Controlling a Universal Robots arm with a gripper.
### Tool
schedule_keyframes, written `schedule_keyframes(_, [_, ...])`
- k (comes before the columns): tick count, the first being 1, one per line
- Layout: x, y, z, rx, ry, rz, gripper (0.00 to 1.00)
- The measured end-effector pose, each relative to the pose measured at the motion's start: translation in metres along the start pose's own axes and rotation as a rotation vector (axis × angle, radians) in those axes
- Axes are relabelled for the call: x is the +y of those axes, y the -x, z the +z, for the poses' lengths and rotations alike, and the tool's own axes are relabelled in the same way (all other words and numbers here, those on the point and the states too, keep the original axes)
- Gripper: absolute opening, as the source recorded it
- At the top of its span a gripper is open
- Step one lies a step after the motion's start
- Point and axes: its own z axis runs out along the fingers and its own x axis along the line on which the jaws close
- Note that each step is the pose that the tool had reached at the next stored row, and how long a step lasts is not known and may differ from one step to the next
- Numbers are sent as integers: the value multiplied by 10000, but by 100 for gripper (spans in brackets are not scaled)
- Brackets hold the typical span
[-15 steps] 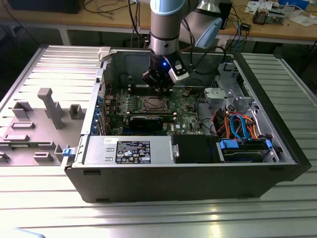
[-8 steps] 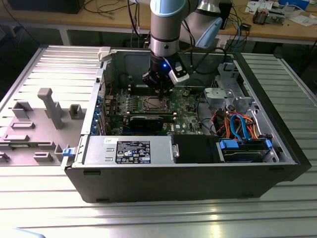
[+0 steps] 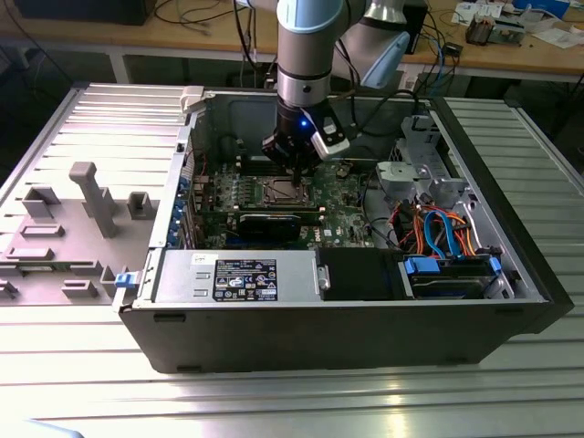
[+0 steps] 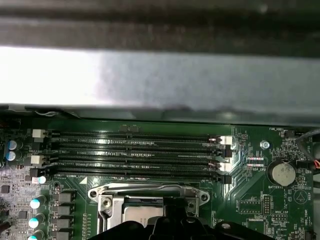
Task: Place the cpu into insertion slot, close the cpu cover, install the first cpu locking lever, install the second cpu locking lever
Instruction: 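Install the second cpu locking lever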
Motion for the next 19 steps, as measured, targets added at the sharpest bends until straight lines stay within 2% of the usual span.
schedule_keyframes(8, [-61,-2,-2,4,-107,-3,11])
schedule_keyframes(13, [-122,-4,-3,7,-180,-6,11])
schedule_keyframes(19, [-165,-7,-7,7,-190,-4,11])
